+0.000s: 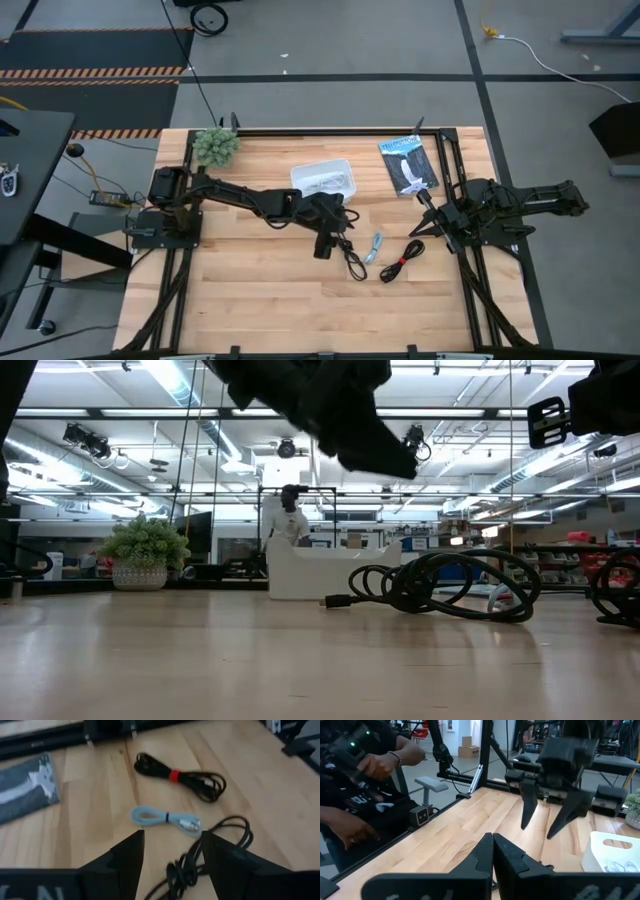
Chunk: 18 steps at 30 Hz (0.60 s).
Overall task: Pick and place USB-C Cables
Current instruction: Put the left black charger cable into the white bin
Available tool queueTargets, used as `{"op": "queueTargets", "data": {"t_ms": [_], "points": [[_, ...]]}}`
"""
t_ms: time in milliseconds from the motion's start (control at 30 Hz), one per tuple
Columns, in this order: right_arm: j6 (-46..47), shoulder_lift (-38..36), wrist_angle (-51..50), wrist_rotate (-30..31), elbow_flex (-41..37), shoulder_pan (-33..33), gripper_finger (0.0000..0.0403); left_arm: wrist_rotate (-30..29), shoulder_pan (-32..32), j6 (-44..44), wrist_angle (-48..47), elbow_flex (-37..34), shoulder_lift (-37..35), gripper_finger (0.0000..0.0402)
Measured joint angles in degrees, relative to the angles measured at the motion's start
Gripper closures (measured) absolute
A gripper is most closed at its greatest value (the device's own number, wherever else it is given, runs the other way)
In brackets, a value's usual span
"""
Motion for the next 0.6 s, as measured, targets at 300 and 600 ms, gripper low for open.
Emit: {"op": "queueTargets", "data": {"t_ms": [300, 600], "points": [[0.0, 0.0, 0.2, 0.0, 0.0, 0.0, 0.0387, 0.1, 1.8, 0.6, -10.4, 10.7, 0.0, 0.0232], [0.0, 0.0, 0.2, 0.0, 0.0, 0.0, 0.0387, 0.0, 8.0, -0.3, -25.0, 24.5, 0.0, 0.0255]]}}
